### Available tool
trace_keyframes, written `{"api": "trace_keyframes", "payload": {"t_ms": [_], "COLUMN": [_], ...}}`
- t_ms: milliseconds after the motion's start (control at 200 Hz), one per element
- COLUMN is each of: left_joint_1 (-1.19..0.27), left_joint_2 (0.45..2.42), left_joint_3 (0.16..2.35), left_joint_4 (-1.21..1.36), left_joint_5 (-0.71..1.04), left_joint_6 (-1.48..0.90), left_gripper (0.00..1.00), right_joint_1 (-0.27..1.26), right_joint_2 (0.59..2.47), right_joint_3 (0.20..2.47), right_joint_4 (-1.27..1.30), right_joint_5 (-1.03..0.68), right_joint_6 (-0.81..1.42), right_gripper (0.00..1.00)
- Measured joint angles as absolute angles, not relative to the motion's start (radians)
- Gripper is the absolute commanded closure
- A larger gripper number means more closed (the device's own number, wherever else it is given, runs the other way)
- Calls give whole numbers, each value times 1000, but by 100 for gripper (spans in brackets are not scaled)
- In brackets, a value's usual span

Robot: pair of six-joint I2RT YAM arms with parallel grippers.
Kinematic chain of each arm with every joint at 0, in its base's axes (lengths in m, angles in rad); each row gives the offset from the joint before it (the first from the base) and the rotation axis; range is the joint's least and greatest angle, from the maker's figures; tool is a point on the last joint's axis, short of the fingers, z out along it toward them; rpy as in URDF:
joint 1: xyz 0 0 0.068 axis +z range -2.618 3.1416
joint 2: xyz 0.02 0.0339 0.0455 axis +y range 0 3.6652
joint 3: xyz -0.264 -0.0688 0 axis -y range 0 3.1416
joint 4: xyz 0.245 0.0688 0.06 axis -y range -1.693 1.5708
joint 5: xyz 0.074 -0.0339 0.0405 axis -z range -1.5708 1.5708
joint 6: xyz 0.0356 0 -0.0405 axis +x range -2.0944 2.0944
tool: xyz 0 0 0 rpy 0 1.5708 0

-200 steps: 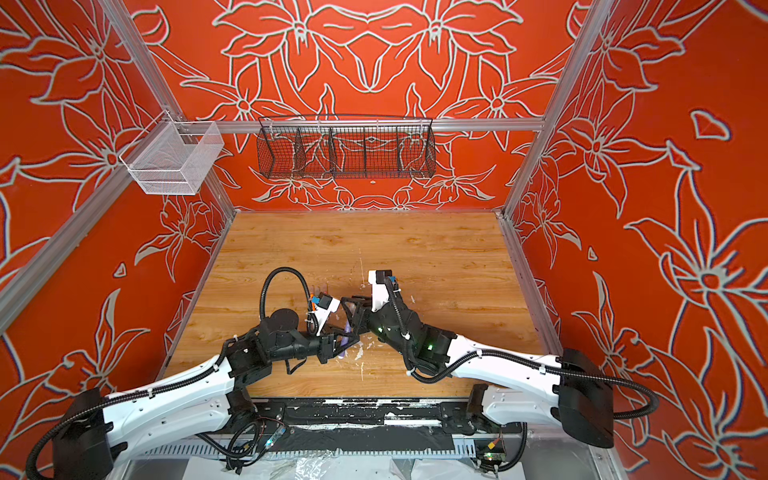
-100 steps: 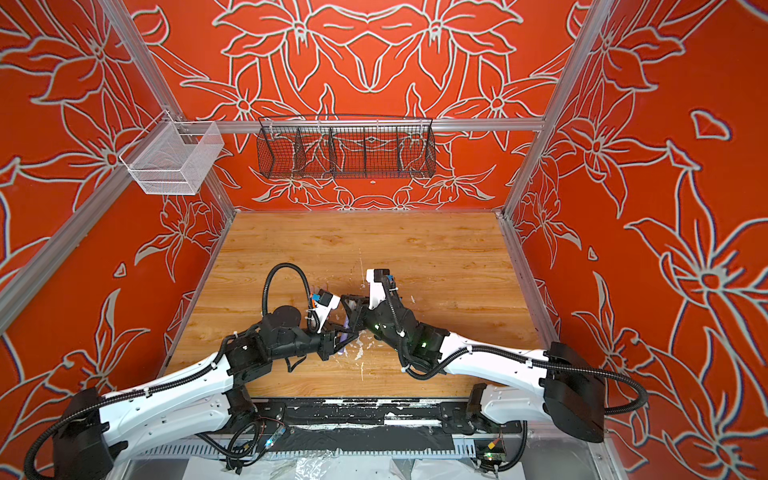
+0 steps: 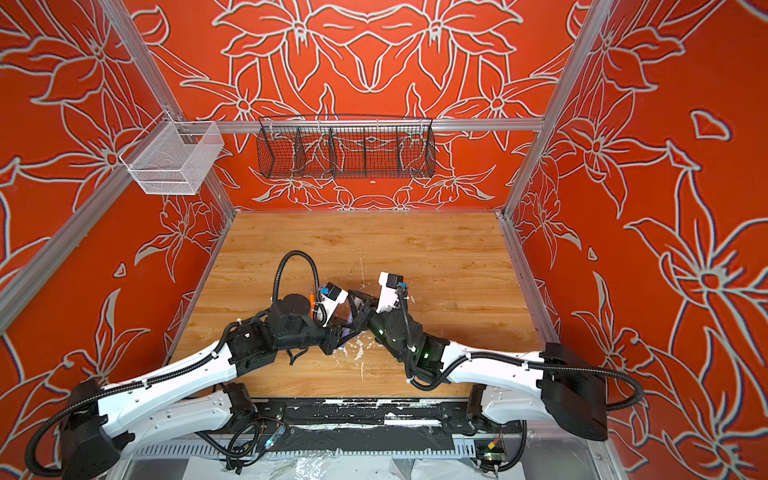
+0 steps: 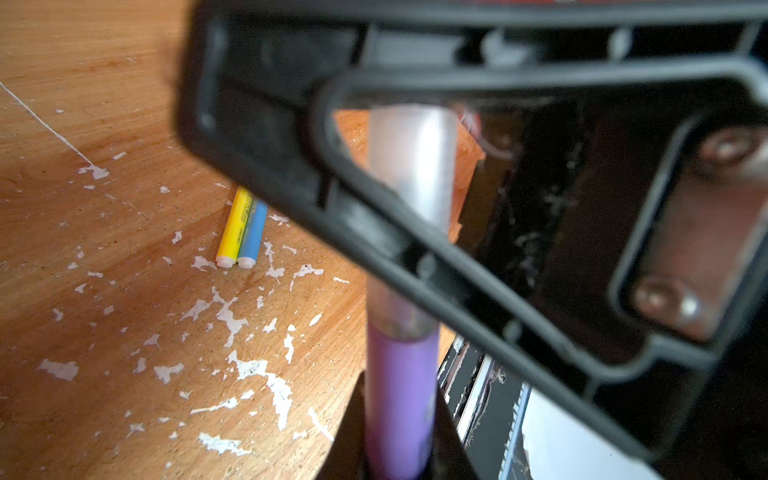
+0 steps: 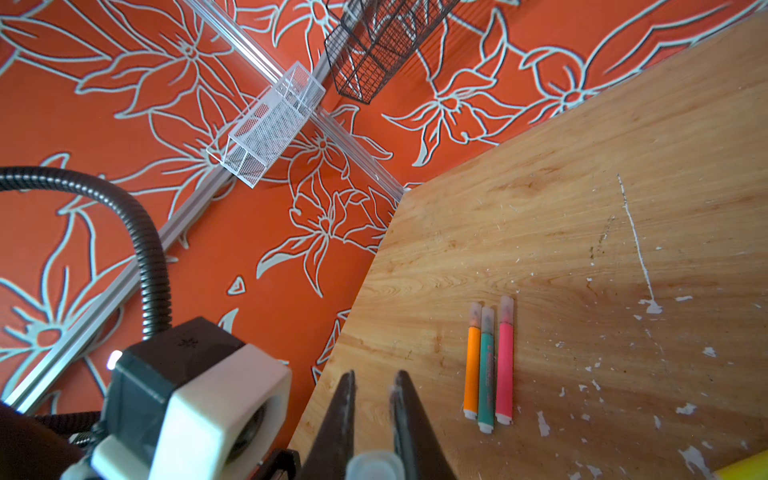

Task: Insert the pens into the pen caps
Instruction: 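Open the right gripper and move it along the capped purple marker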

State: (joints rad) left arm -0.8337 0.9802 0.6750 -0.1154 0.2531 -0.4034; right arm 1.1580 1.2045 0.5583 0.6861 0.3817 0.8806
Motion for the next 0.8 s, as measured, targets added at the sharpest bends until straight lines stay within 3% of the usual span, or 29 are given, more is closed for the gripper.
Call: {"api": "trace_keyframes", "payload": {"t_ms": [801], "left_joint_1": [-804], "left_joint_2": [940], "left_joint_3": [651], "left_joint_4": [-134], "left_joint_5": [281], "left_joint_6": [-315], "left_gripper": [100], "right_joint_1": [1251], "right_joint_2": [1324], "right_joint_3": [489], "right_joint_4": [1013], "right_joint_5": [511], "right_joint_6": [809], "right_gripper": [100]}}
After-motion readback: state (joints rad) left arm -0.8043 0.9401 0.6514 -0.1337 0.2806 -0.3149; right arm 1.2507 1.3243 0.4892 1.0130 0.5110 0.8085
